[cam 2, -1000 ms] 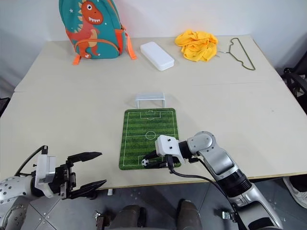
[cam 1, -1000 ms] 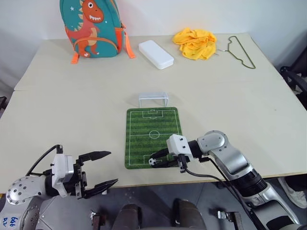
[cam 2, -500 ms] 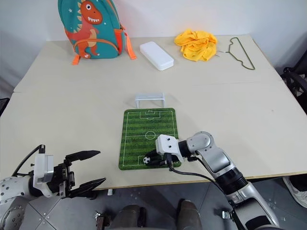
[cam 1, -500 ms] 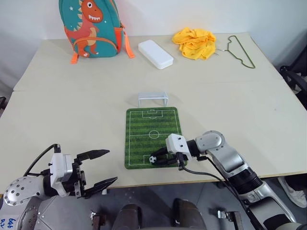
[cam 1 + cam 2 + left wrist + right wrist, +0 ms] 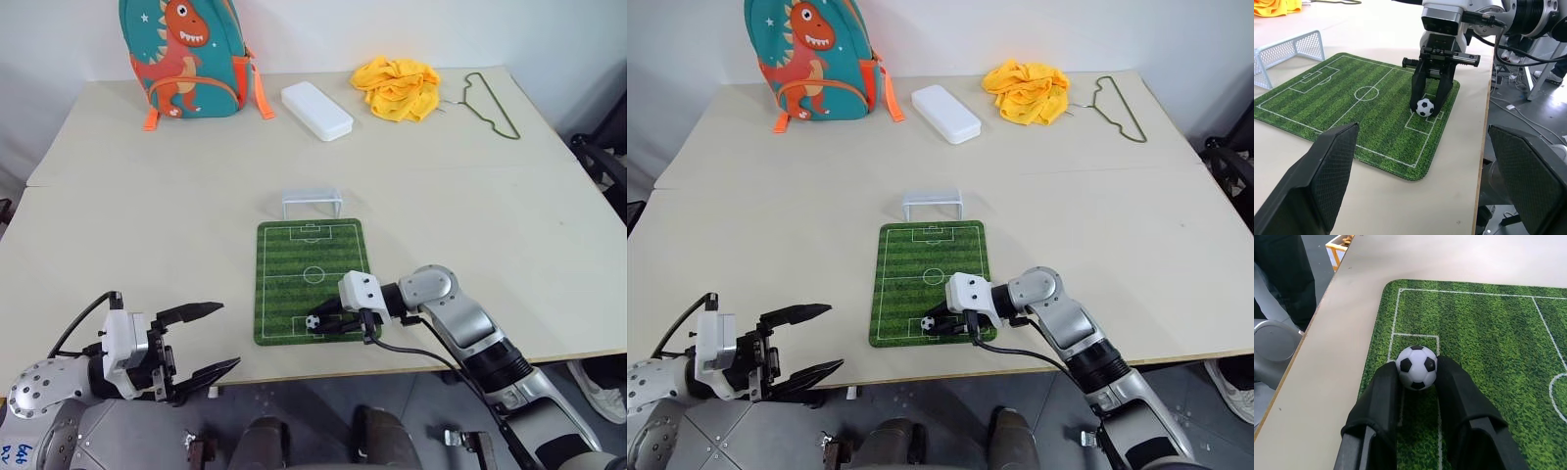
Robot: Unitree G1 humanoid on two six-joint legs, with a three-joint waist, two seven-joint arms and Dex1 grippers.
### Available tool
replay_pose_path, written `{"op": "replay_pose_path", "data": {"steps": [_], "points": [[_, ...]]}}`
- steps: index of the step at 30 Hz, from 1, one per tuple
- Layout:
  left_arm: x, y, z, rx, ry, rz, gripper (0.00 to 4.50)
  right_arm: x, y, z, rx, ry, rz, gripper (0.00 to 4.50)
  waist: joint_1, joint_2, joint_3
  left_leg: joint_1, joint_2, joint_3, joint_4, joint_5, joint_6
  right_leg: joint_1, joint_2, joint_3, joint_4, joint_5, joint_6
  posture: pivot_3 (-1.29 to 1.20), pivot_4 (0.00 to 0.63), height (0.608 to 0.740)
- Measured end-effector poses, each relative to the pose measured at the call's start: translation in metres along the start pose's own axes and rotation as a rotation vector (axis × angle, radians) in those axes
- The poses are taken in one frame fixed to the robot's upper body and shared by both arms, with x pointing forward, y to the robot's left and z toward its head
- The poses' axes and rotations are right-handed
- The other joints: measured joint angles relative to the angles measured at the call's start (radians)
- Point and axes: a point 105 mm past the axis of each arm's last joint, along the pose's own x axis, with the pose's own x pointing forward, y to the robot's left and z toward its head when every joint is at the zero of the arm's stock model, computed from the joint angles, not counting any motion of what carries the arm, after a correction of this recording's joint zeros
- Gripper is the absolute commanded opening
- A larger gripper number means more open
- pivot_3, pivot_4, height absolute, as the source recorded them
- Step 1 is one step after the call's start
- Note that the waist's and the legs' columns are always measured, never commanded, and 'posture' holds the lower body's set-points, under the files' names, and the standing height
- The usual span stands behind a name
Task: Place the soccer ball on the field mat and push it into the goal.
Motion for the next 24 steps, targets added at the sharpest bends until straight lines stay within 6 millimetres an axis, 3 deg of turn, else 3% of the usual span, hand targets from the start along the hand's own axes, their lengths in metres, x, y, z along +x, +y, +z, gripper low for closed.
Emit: {"op": "replay_pose_path", "data": {"steps": [9,14,24], "points": [[0.0007,0.0012,0.0014,0.006,-0.004,0.002,4.5,0.0005,-0.001,-0.0007,0.0,-0.005,0.0,0.81,0.0,0.0,0.0,0.0,0.0,0.0,0.0,0.0,0.0,0.0,0.0,0.0,0.0,0.0,0.0,0.0,0.15,0.74],[0.0014,0.0024,0.0027,0.008,-0.01,0.002,4.5,0.0002,-0.0015,-0.0021,0.021,0.002,0.003,2.5,0.0,0.0,0.0,0.0,0.0,0.001,0.0,0.0,0.0,-0.001,0.0,0.0,0.001,0.0,0.0,0.0,0.15,0.74],[0.0015,0.0021,0.0029,-0.015,-0.017,0.002,4.5,-0.0024,-0.0035,0.0059,-0.006,-0.065,-0.003,2.5,0.0,0.0,0.0,-0.003,0.0,0.003,0.0,0.0,0.0,-0.007,0.0,0.002,0.003,0.0,0.0,0.0,0.15,0.74]]}}
